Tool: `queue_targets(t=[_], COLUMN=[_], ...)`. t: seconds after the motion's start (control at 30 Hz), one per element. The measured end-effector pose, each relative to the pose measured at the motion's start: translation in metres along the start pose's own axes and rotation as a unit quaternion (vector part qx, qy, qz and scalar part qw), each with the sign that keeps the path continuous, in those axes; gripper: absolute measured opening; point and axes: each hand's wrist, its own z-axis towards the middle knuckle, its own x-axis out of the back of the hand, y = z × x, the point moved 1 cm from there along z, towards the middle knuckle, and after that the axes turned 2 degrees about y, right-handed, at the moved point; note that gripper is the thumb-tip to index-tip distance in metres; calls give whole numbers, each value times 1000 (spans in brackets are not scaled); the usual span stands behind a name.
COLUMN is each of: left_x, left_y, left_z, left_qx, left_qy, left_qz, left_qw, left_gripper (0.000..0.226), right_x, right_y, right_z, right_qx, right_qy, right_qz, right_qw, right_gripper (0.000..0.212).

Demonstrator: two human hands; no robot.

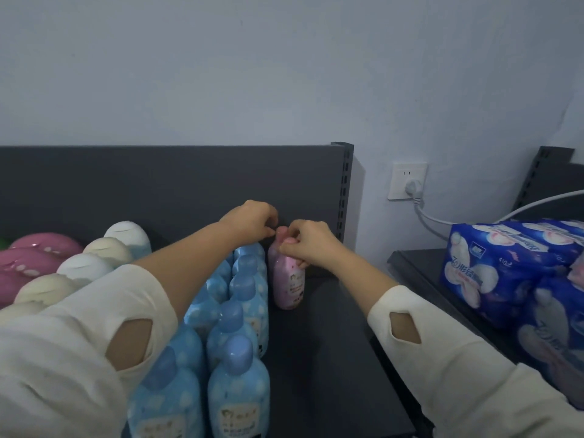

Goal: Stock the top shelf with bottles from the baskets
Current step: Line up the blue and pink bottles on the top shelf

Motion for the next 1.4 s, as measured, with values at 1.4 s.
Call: queue_targets(t=[1.4], left_x=[180], left_y=[-159], left_z=[-581], left_qx=[391], left_qy=[158], left_qz=[231], left_qw=[877], left_gripper=[19], right_x=[-221], right_y=[-439], right_z=[-229], right_qx=[549], right_qy=[11], right_qz=[-55], right_qw=[834], right_gripper=[27])
